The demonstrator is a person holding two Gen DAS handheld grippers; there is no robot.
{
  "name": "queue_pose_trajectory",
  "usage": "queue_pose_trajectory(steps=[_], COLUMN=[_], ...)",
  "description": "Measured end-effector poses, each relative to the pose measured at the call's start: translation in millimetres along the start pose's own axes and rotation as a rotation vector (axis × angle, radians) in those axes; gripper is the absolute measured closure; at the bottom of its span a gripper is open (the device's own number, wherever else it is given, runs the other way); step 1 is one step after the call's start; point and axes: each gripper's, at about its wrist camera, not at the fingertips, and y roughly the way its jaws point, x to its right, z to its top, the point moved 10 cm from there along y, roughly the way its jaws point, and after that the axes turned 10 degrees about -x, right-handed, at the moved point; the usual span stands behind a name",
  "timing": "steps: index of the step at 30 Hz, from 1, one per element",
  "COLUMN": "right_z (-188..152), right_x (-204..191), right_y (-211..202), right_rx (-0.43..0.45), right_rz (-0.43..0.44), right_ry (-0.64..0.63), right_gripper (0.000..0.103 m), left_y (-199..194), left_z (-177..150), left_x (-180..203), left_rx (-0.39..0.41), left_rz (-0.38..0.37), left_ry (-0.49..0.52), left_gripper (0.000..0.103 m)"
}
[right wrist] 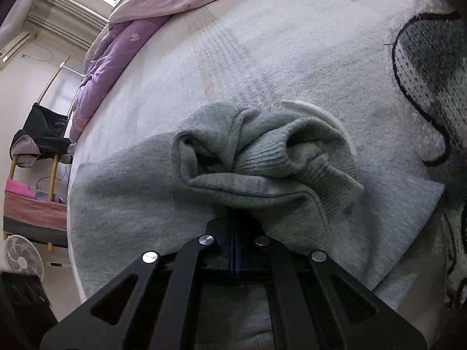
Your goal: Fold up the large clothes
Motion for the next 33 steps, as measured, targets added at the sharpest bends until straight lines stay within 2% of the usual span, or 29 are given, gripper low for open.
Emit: queue_pose_trajectory(steps=[2,5,10,12,13,14,15,17,18,20,21,23,26,30,33], right_z=[-3,-15,-56,-80,-90,-99,-110,-127,-138,-150,-156,-163,-164,-165,-158], right_x=[-4,-6,3,14,21,27,33,42,47,59,64,69,74,76,75], right_y=[-11,-34,-69,-83,-87,-90,-91,-87,-76,-64,-54,-41,-37,-36,-33], right_rx=[0.021,0.066,0.117,0.151,0.164,0.176,0.187,0.199,0.182,0.166,0.171,0.168,0.196,0.204,0.227], right_rz=[0.024,-0.022,0.016,0.057,0.067,0.072,0.081,0.111,0.185,0.246,0.321,0.409,0.450,0.451,0.517], right_ry=[-0.008,-0.040,0.021,0.110,0.159,0.195,0.240,0.324,0.399,0.505,0.557,0.630,0.659,0.669,0.674], right_gripper=[0.103,0.102,0.092,0.075,0.057,0.051,0.049,0.035,0.034,0.034,0.034,0.034,0.034,0.031,0.021], left_y=[2,12,30,34,36,37,35,30,28,25,22,19,15,12,12], left_z=[-9,-13,-9,-9,-9,-7,-7,-8,-8,-6,-6,-6,-4,-2,-2], left_x=[-9,-11,-2,-2,-1,1,4,8,9,10,11,12,15,11,13], left_rx=[-0.009,-0.030,-0.034,-0.038,-0.034,-0.025,-0.019,-0.013,-0.015,-0.026,-0.029,-0.036,-0.034,-0.048,-0.053], left_rz=[-0.009,-0.056,-0.050,-0.044,-0.040,-0.027,-0.026,-0.020,-0.021,-0.030,-0.035,-0.036,-0.044,-0.067,-0.068], left_ry=[-0.032,-0.079,-0.056,-0.060,-0.055,-0.044,-0.032,-0.019,-0.014,-0.017,-0.014,-0.008,-0.002,-0.024,-0.023], left_gripper=[0.012,0.012,0.012,0.011,0.012,0.021,0.027,0.039,0.040,0.044,0.045,0.046,0.047,0.047,0.047])
